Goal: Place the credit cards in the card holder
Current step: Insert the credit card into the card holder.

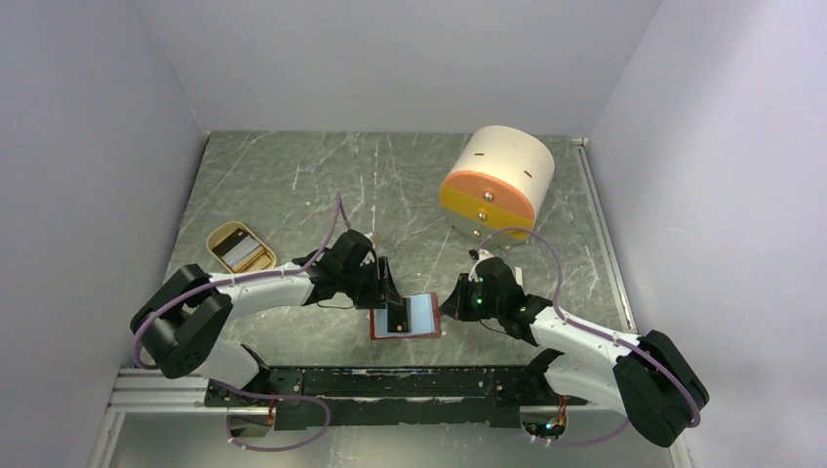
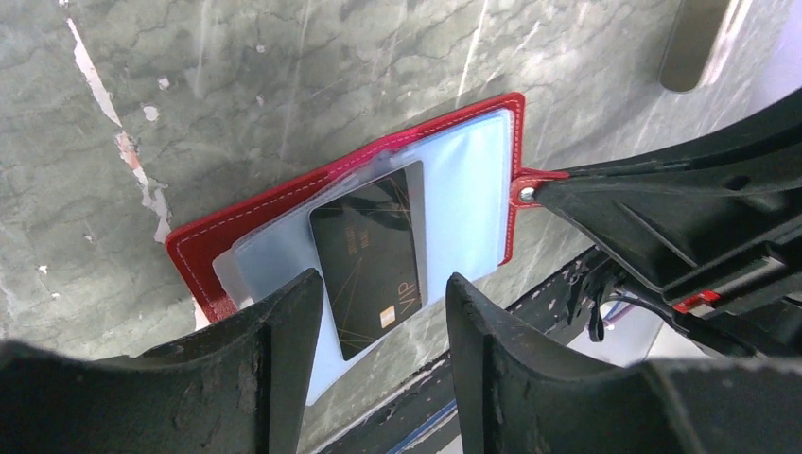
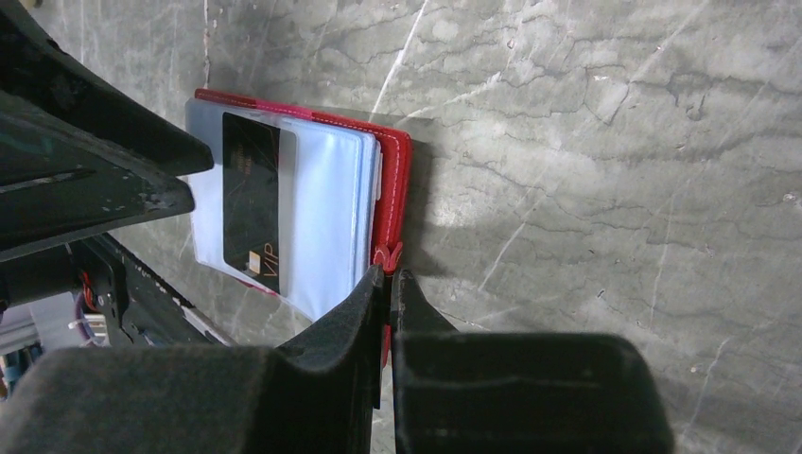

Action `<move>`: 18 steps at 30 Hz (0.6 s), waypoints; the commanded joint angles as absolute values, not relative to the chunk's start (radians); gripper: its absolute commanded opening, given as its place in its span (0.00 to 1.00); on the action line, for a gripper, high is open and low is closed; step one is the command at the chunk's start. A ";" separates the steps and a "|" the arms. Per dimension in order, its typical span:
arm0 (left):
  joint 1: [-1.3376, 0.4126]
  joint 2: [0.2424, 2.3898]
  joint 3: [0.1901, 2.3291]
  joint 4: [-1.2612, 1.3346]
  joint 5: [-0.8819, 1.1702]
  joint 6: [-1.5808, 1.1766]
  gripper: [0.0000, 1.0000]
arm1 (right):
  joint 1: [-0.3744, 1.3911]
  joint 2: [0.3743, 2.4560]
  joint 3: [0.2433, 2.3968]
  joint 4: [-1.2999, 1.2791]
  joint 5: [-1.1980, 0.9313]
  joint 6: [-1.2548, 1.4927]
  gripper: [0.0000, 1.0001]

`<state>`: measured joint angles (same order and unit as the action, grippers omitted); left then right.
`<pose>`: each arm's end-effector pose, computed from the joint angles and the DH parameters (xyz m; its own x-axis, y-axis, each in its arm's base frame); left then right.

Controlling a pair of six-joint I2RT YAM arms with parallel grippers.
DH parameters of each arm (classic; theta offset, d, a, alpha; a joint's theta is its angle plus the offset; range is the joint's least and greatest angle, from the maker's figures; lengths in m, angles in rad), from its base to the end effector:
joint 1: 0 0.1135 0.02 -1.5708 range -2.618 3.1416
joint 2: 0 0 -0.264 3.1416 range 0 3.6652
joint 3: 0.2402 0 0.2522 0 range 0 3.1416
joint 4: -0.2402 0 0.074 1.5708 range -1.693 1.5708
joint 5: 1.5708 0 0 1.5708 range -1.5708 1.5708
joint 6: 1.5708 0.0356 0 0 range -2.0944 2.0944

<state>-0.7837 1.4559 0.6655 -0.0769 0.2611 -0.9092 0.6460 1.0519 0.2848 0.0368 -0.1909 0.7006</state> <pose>0.1882 -0.2005 0.1612 -0.9633 -0.1162 -0.2421 0.0655 0.7727 -0.6313 0.1462 0.1187 0.1432 -0.8610 0.1436 -0.4879 -0.1947 0.7932 0.5770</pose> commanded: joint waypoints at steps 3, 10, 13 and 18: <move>-0.812 1.491 0.692 -0.081 0.215 -0.919 0.55 | 0.647 1.048 0.277 0.058 -0.187 0.709 0.04; -0.823 1.508 0.700 -0.094 0.200 -0.924 0.55 | 0.647 1.045 0.277 0.058 -0.186 0.710 0.04; -0.827 1.520 0.694 -0.056 0.228 -0.935 0.55 | 0.647 1.049 0.279 0.060 -0.187 0.711 0.04; -0.843 1.542 0.699 -0.018 0.258 -0.954 0.54 | 0.647 1.048 0.280 0.058 -0.186 0.712 0.04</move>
